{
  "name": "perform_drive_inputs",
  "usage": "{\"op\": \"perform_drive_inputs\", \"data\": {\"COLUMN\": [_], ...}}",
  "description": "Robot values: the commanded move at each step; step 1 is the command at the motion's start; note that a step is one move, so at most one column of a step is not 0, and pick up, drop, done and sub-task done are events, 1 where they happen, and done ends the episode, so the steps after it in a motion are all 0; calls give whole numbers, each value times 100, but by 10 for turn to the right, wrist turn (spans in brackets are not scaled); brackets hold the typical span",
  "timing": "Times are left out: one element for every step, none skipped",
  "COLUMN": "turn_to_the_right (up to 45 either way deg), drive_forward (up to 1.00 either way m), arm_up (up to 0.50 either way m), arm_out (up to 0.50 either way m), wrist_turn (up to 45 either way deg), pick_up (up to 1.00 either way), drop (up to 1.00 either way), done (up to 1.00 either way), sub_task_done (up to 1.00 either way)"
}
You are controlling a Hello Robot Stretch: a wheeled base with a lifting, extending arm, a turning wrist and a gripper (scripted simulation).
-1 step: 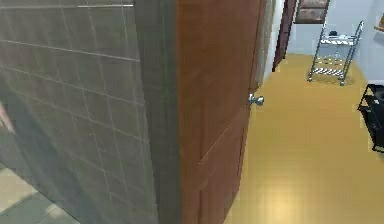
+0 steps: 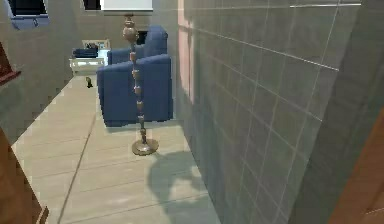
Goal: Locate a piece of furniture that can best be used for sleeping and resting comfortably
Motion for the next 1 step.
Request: {"op": "perform_drive_inputs", "data": {"turn_to_the_right": [-300], "drive_forward": [0], "arm_up": [0], "arm_out": [0], "wrist_turn": [0], "pick_up": [0], "drop": [0], "done": [0], "sub_task_done": [0]}}
